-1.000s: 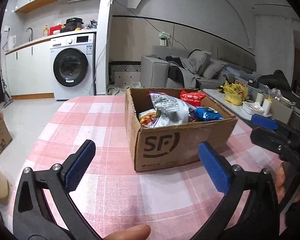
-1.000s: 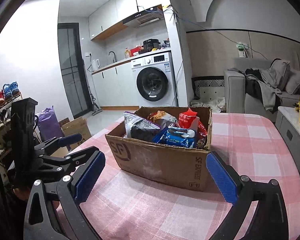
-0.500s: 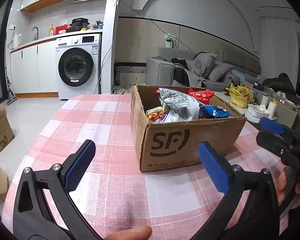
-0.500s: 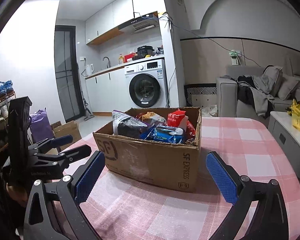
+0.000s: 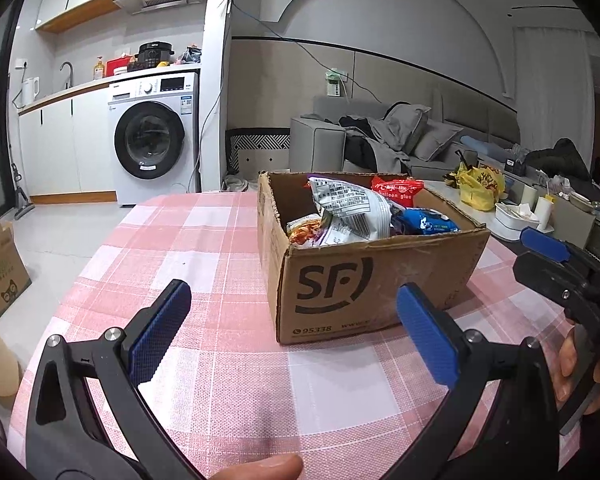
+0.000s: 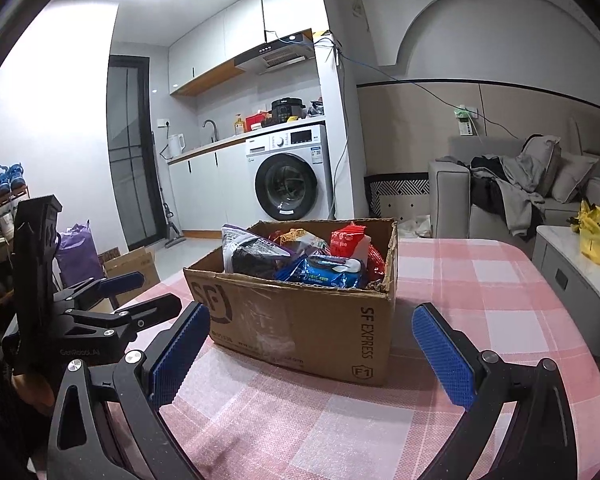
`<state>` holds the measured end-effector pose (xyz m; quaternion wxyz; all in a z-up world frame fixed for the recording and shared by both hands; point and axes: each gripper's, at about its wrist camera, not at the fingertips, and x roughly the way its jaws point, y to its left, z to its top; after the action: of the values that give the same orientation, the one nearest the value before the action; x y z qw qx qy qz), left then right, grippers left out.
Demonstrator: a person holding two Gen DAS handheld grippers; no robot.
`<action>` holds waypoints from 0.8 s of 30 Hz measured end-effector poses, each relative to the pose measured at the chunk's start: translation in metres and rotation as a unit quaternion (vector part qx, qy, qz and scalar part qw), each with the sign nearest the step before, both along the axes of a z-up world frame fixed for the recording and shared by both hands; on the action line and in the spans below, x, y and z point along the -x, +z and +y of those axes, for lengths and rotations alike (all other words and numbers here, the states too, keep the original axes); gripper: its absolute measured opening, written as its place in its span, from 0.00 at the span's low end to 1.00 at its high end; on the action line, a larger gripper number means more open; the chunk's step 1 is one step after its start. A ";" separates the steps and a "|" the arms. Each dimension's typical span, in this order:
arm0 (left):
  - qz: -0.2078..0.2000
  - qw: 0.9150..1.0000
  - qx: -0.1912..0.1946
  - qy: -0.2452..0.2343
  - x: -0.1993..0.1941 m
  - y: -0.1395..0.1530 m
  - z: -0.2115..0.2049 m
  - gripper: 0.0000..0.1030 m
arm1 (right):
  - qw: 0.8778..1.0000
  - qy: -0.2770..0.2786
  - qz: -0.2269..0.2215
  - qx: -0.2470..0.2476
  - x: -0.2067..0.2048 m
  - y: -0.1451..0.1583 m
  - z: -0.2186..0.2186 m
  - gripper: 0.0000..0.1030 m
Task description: Organize snacks
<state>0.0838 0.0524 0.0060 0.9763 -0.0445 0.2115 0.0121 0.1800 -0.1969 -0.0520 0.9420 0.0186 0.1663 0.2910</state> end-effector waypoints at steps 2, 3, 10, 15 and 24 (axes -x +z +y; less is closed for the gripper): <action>0.000 1.000 0.000 0.000 0.000 0.000 0.000 0.99 | 1.000 0.001 0.000 0.001 0.000 0.000 0.000 1.00; 0.000 1.000 -0.001 0.000 0.000 0.000 0.000 0.99 | 1.000 0.001 0.000 0.002 0.000 0.000 0.000 1.00; -0.001 1.000 0.000 -0.001 0.001 -0.001 0.001 1.00 | 1.000 0.001 0.000 0.002 0.001 0.000 0.000 1.00; -0.002 1.000 -0.001 -0.001 0.001 -0.001 0.001 0.99 | 1.000 0.001 0.000 0.002 0.001 0.000 0.000 1.00; -0.002 1.000 0.000 -0.001 0.001 -0.001 0.000 0.99 | 1.000 0.001 -0.001 0.003 0.001 0.000 0.000 1.00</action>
<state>0.0829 0.0527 0.0047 0.9768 -0.0438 0.2096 0.0110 0.1789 -0.1969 -0.0523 0.9419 0.0156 0.1658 0.2917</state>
